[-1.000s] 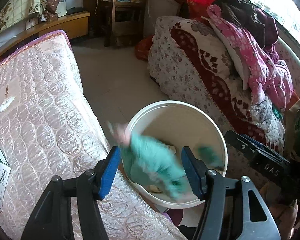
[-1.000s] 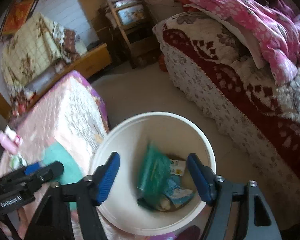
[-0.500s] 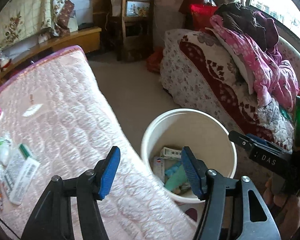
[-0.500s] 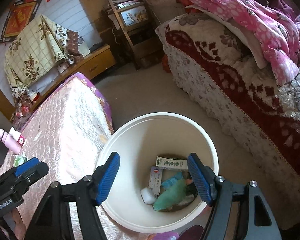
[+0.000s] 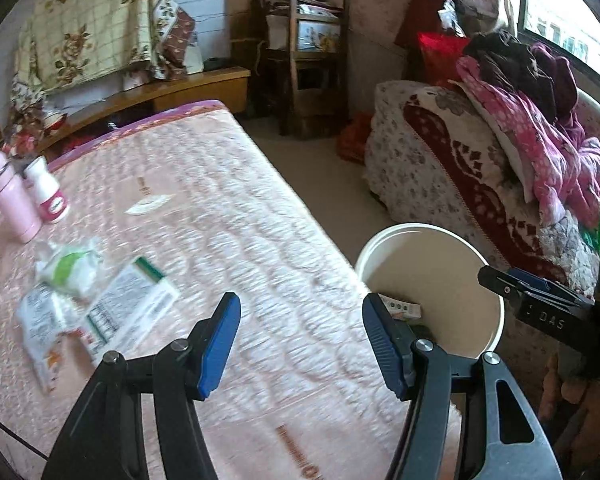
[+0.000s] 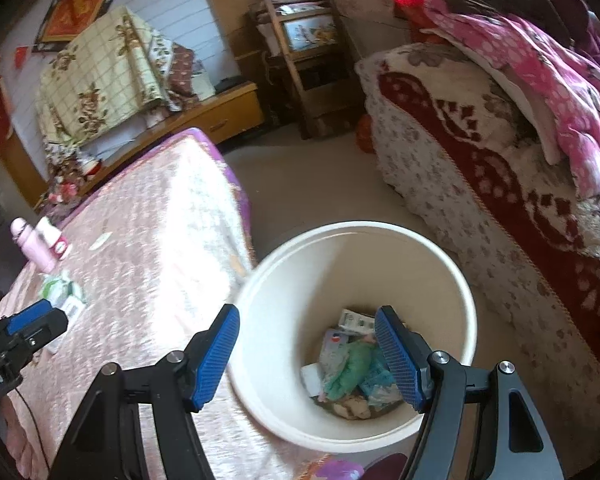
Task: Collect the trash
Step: 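Move both tools back toward the trash on the bed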
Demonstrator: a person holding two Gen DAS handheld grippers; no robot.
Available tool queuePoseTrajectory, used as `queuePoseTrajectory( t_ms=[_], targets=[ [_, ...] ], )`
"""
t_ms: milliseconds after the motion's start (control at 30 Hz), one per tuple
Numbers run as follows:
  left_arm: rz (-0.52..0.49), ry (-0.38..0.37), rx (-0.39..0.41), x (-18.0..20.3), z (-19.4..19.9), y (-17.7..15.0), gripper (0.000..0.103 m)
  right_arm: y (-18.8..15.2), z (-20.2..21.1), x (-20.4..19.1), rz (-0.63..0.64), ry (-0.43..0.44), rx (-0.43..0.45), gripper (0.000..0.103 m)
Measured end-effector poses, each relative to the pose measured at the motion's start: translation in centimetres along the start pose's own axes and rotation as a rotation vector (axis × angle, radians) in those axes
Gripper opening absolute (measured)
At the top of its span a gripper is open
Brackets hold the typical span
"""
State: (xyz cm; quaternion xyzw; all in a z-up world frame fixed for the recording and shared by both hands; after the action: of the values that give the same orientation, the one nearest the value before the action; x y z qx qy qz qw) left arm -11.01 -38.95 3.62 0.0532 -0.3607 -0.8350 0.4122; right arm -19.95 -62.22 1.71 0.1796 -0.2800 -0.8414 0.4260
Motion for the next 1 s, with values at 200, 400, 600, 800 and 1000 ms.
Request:
queuePoseTrajectory(
  t_ms=[200,400,600,800,1000],
  targets=[
    [0.019,0.056,0.025,-2.5,2.6,-1.3,0.064,-0.8,2.4,-3.3,0.028,0.094,0.025,0.074],
    [0.076,0.094,0.036,-6.2,5.2,-2.9,0.064,-1.9,4.6,-7.8,0.109,0.122,0.036,0.074],
    [0.133,0.141,0.05,-10.7,8.2,-4.6,0.064,-3.3,5.6,-12.2,0.172,0.171,0.007,0.074],
    [0.22,0.223,0.043,-16.7,10.0,-5.9,0.064,-4.7,5.8,-16.6,0.232,0.22,-0.017,0.074],
    [0.423,0.166,0.078,-22.1,9.6,-5.5,0.067,-5.6,5.1,-20.4,0.273,0.259,-0.055,0.074]
  ],
)
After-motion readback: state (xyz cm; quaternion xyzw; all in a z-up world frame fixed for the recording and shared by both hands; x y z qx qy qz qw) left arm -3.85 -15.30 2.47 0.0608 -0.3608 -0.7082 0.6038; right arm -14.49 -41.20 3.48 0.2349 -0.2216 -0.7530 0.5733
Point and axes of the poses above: each gripper's, at about its wrist camera, not at the fingertips, and z roughly against the way its jaws point, x to its right, y to its top, the point moved 3 cm from there along -z, roughly the way its jaws point, and after that the axes turned 14 degrees about -y, right-handed, at the moved point
